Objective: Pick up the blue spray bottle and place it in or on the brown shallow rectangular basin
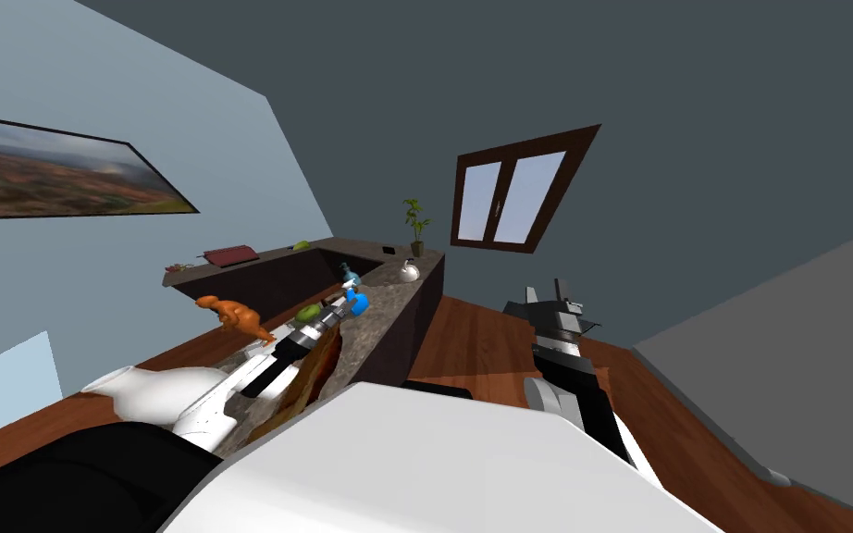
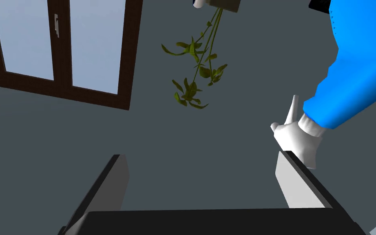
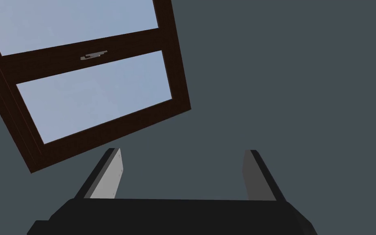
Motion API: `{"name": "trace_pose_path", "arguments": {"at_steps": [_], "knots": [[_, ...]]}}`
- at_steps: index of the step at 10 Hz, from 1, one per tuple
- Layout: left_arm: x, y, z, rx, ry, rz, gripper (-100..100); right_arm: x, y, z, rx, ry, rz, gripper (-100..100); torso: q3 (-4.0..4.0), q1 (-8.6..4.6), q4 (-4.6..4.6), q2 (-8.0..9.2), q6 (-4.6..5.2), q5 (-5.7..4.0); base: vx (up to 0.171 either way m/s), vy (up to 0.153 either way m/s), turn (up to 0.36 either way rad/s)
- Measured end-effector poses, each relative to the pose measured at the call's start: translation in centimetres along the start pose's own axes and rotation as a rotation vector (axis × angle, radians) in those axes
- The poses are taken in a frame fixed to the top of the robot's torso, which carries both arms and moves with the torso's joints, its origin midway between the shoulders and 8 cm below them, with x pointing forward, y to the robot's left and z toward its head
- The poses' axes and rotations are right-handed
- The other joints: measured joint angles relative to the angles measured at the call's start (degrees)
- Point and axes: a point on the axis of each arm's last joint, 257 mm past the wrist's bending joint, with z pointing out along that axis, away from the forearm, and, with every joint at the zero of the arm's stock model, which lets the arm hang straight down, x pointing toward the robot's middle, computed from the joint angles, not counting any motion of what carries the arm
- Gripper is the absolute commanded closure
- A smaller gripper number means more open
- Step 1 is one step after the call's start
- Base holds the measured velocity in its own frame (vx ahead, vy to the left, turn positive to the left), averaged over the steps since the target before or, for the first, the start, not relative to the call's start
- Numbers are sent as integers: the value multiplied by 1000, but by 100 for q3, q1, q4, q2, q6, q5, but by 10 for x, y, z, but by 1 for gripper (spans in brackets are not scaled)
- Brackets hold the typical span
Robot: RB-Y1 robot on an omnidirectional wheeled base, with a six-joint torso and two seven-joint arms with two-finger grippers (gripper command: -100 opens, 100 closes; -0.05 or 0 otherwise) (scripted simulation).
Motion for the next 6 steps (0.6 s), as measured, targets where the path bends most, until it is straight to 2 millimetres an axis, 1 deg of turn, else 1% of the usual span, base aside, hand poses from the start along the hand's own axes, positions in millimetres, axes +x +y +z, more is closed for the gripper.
{"name": "trace_pose_path", "arguments": {"at_steps": [2,3,4,5,6], "knots": [[8,24,-4,-31,52,46,-100,0,0,0,0,0,0,0,-2,0,-1,-2,5,0,-58,59,-221],[15,35,-8,-48,82,72,-100,0,0,0,0,0,0,0,0,5,0,1,4,1,-61,76,-161],[19,47,-11,-63,114,98,-100,0,0,0,0,0,0,0,0,9,0,0,2,2,-55,72,-164],[22,60,-18,-82,144,120,-100,0,0,0,0,0,0,0,-1,10,0,-1,2,2,-42,66,-144],[24,70,-22,-95,172,140,-100,0,0,0,0,0,0,0,-3,7,-1,-5,2,2,-29,53,-127]]}}
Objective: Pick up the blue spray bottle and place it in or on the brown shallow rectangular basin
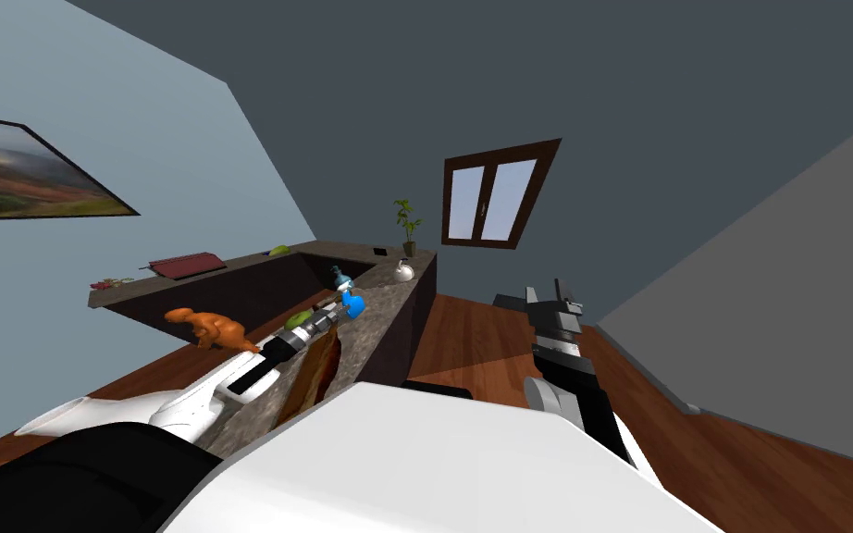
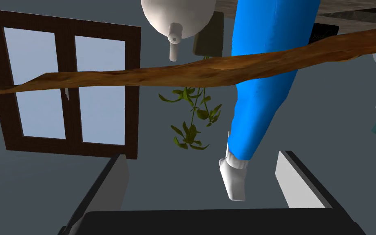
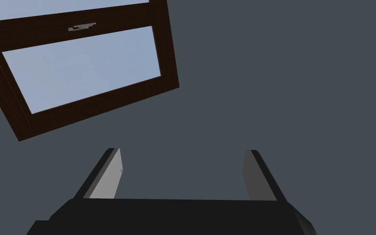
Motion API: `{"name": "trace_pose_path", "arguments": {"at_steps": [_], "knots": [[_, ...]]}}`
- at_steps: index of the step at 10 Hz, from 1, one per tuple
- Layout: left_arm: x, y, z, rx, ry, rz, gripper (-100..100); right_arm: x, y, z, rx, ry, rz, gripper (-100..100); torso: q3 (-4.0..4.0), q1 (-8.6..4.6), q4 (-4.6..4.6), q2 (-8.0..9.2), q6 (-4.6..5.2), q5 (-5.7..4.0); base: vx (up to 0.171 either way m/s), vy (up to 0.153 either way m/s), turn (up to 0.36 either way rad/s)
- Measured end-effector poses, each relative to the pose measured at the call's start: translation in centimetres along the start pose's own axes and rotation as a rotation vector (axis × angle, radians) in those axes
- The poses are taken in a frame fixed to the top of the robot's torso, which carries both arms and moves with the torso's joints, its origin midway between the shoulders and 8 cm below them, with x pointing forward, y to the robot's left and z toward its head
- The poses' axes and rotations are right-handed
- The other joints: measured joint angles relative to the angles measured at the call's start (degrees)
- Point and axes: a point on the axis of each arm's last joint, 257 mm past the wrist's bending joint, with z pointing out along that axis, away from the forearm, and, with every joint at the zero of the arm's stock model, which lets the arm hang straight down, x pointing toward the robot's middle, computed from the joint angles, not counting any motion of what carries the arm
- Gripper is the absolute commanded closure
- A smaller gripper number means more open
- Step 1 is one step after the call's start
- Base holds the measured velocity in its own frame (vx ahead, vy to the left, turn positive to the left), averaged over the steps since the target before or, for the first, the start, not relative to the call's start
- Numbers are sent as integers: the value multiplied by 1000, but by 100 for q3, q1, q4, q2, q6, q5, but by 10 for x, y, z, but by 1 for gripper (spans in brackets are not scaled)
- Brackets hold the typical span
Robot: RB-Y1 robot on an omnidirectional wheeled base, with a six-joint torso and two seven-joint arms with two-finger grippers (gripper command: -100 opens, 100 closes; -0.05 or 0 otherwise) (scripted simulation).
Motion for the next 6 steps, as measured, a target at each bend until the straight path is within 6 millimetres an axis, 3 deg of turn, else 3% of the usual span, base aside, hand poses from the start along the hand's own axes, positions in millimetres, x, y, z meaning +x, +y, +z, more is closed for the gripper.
{"name": "trace_pose_path", "arguments": {"at_steps": [5,6], "knots": [[27,39,-2,-44,130,97,-100,0,0,0,0,0,0,0,-16,-9,-6,-27,1,-2,2,37,-133],[27,40,-2,-45,132,100,0,0,0,0,0,0,0,0,-14,-18,-6,-24,-4,-3,0,0,0]]}}
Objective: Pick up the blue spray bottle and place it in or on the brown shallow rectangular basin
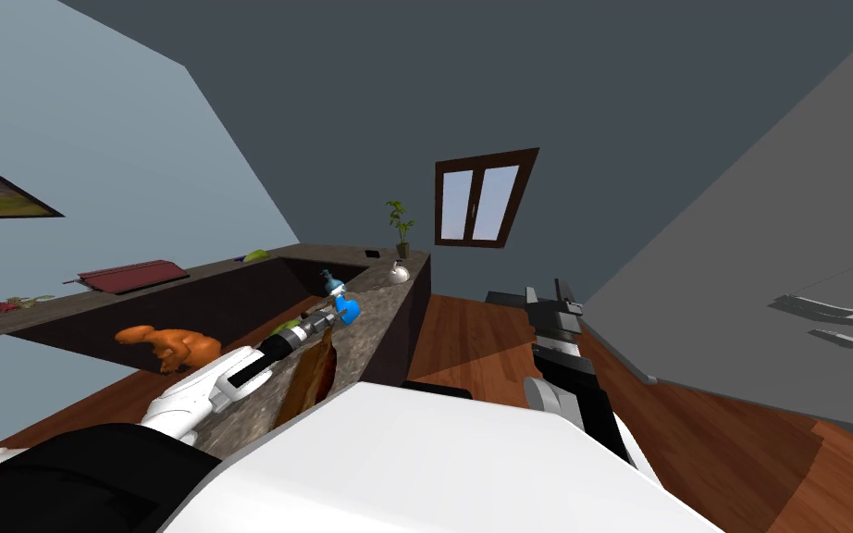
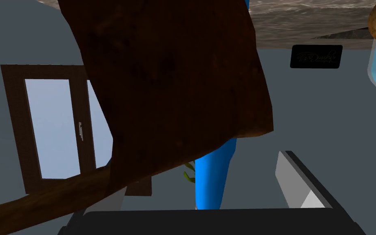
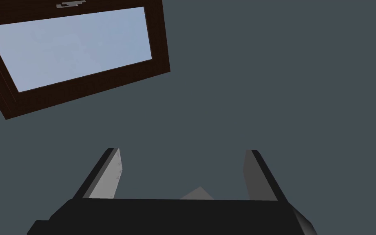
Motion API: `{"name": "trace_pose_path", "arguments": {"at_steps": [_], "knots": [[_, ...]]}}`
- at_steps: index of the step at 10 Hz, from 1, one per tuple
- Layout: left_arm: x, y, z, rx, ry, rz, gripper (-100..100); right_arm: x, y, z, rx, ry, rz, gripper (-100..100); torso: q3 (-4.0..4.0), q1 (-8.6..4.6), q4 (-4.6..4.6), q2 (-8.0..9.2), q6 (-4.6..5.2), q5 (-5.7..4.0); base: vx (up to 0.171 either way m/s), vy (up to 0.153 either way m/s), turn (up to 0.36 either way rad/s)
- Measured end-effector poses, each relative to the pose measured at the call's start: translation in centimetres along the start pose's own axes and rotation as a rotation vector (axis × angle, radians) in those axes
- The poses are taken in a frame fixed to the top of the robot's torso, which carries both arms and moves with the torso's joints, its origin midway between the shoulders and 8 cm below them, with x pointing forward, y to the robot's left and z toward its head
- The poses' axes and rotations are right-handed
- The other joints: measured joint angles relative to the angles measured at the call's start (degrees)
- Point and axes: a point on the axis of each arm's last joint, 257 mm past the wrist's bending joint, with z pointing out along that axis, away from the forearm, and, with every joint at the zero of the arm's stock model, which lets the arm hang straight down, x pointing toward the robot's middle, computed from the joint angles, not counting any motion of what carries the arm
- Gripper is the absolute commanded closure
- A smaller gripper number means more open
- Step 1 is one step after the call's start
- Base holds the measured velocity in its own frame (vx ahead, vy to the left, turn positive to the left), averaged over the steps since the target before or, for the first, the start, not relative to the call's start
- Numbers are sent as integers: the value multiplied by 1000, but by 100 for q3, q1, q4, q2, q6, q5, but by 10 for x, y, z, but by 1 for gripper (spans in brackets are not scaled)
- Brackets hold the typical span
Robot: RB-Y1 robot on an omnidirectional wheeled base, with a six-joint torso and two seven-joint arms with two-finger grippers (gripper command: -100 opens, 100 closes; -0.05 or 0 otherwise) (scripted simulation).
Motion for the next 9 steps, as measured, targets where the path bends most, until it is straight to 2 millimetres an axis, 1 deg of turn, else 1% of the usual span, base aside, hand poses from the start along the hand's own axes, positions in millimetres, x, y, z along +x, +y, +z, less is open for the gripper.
{"name": "trace_pose_path", "arguments": {"at_steps": [1,2,6,7,8,9], "knots": [[0,0,0,0,0,0,-100,0,0,0,0,0,0,0,2,-7,1,3,1,-2,0,0,0],[0,0,0,0,0,0,100,0,0,0,0,0,0,0,2,-10,1,4,0,-3,0,0,0],[0,0,0,1,-1,0,100,0,0,0,0,0,0,0,-1,-10,-1,0,1,-1,0,0,0],[0,0,0,1,-1,0,0,0,0,0,0,0,0,0,-1,-10,-1,0,1,-1,0,0,0],[0,0,0,1,-1,0,100,0,0,0,0,0,0,0,-1,-10,-1,0,1,-1,0,0,0],[0,0,0,1,-1,0,0,0,0,0,0,0,0,0,-1,-10,-1,0,1,-1,0,0,0]]}}
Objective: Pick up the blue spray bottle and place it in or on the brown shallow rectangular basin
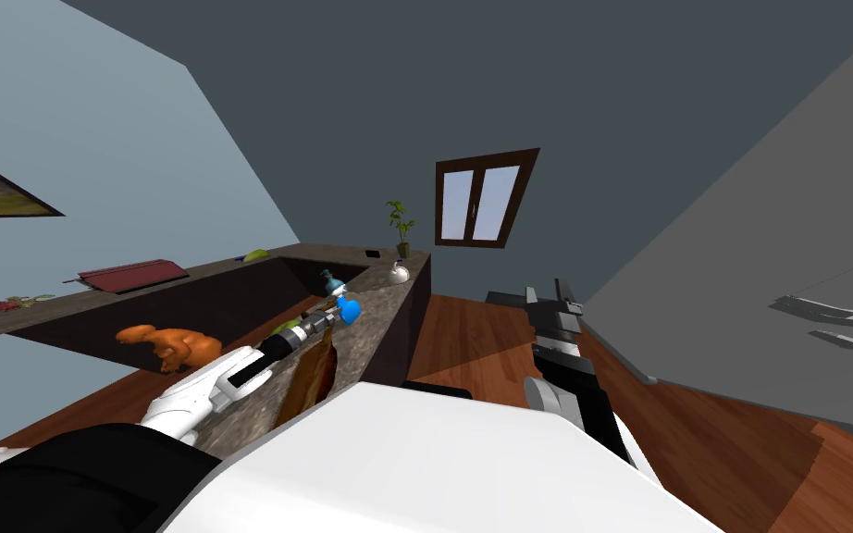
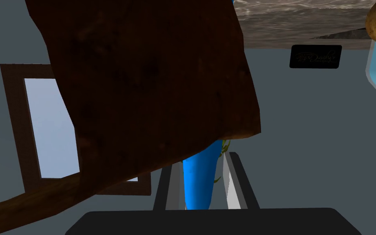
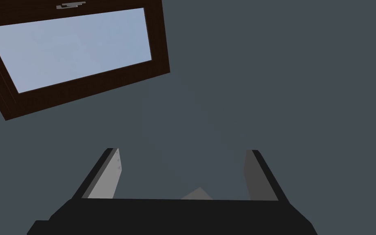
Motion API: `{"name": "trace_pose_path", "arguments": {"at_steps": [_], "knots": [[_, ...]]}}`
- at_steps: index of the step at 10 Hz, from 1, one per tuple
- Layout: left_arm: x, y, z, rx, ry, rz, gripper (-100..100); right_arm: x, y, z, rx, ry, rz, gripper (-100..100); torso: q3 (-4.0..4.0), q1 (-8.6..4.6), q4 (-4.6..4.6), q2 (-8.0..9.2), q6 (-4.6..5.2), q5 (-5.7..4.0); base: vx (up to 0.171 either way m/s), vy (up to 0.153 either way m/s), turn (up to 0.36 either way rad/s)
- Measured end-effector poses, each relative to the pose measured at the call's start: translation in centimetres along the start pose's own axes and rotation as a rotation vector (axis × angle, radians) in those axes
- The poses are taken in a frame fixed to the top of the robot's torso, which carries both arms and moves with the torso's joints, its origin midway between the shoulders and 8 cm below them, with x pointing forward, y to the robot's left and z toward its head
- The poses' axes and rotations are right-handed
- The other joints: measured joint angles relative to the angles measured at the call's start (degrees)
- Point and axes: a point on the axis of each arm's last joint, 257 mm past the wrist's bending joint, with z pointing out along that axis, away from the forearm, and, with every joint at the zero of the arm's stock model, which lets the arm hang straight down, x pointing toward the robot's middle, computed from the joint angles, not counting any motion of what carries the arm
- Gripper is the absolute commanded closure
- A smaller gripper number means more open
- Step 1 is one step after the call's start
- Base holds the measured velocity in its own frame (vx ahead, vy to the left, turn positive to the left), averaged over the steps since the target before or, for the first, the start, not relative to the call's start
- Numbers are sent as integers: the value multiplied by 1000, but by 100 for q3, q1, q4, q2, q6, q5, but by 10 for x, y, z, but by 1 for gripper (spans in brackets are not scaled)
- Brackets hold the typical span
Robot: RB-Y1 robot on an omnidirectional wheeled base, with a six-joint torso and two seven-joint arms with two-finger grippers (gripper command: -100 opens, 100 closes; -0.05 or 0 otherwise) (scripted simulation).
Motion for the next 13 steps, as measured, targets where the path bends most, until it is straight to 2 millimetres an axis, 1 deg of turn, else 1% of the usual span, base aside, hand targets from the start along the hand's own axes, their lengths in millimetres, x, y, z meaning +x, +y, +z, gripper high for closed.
{"name": "trace_pose_path", "arguments": {"at_steps": [1,2,4,6,10,13], "knots": [[0,0,0,0,0,0,100,0,0,0,0,0,0,0,0,0,0,0,0,0,-36,-22,42],[-8,2,0,2,-1,24,100,0,0,0,0,0,0,0,7,-7,4,11,-3,-5,-68,-54,74],[-28,11,4,1,5,83,100,0,0,0,0,0,0,0,29,-33,11,51,-8,-12,-153,-69,88],[-37,15,5,0,21,133,100,0,0,0,0,0,0,0,44,-22,18,74,-12,-11,-148,-47,95],[-55,21,5,-1,57,221,100,0,0,0,0,0,0,0,44,-37,17,73,-12,-15,-137,-56,87],[-65,25,6,-4,84,284,100,0,0,0,0,0,0,0,52,-41,19,89,-13,-17,-148,-47,86]]}}
